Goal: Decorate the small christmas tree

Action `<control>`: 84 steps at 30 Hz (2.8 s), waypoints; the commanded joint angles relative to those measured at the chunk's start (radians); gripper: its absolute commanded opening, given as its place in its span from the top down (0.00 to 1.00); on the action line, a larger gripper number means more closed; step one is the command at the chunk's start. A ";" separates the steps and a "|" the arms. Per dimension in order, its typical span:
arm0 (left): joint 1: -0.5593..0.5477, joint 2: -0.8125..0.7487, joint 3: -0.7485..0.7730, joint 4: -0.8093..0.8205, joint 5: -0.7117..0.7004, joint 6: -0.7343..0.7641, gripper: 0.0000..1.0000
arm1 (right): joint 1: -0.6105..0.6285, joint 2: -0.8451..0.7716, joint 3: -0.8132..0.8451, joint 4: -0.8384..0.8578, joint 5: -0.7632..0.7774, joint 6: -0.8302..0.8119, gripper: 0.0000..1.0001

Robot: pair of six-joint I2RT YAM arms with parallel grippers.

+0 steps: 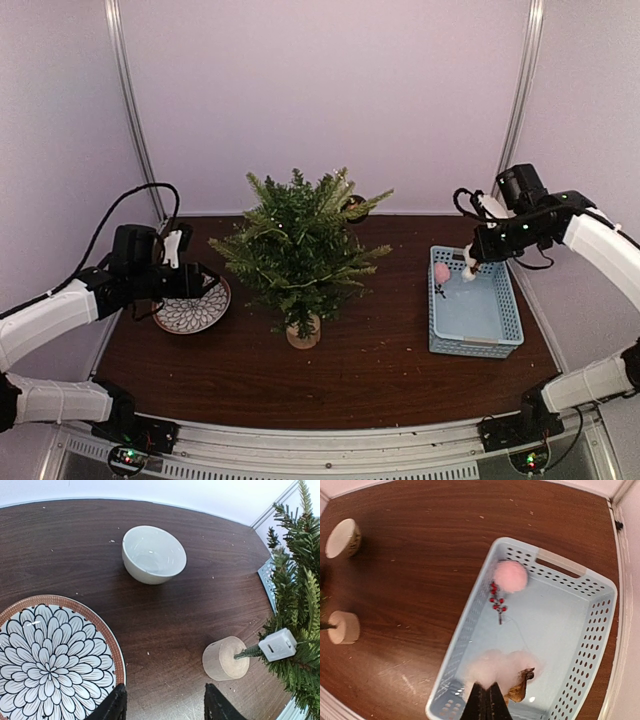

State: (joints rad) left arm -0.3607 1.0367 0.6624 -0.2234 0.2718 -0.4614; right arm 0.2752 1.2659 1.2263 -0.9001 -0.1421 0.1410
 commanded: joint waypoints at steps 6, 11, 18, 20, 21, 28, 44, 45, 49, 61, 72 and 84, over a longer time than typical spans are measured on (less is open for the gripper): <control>0.006 -0.054 -0.018 0.050 0.012 0.005 0.47 | 0.335 -0.310 0.089 -0.070 -0.035 0.155 1.00; 0.006 -0.079 -0.019 0.029 0.002 0.009 0.48 | 0.632 -0.303 0.208 -0.066 0.165 0.180 1.00; 0.006 -0.095 0.003 0.001 -0.005 0.023 0.48 | 1.007 -0.065 0.467 -0.073 0.307 0.047 1.00; 0.006 -0.092 0.012 0.000 -0.008 0.027 0.48 | 1.074 0.006 0.543 -0.073 0.316 0.013 1.00; 0.006 -0.091 0.016 0.000 -0.009 0.028 0.48 | 1.095 0.038 0.579 -0.074 0.309 -0.005 1.00; 0.006 -0.101 0.017 -0.006 -0.012 0.024 0.48 | 1.132 0.265 0.807 -0.102 0.278 -0.113 1.00; 0.006 -0.186 -0.027 -0.036 -0.049 0.005 0.48 | 1.135 0.532 1.025 -0.115 0.498 -0.171 1.00; 0.006 -0.189 -0.027 -0.038 -0.049 0.006 0.48 | 1.135 0.536 1.016 -0.113 0.521 -0.172 1.00; 0.006 -0.195 -0.029 -0.046 -0.054 0.009 0.48 | 1.135 0.546 0.984 -0.093 0.586 -0.186 1.00; 0.006 -0.221 -0.041 -0.065 -0.065 0.009 0.48 | 1.132 0.565 0.859 -0.024 0.577 -0.220 0.98; 0.006 -0.229 -0.044 -0.071 -0.068 0.007 0.48 | 1.131 0.575 0.863 -0.024 0.544 -0.204 0.81; 0.006 -0.214 -0.045 -0.062 -0.064 0.011 0.48 | 1.131 0.480 0.748 0.059 0.399 -0.234 0.58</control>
State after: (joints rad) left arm -0.3607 0.8192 0.6262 -0.3153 0.2157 -0.4545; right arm 1.4033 1.8164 2.0392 -0.8974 0.3382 -0.0811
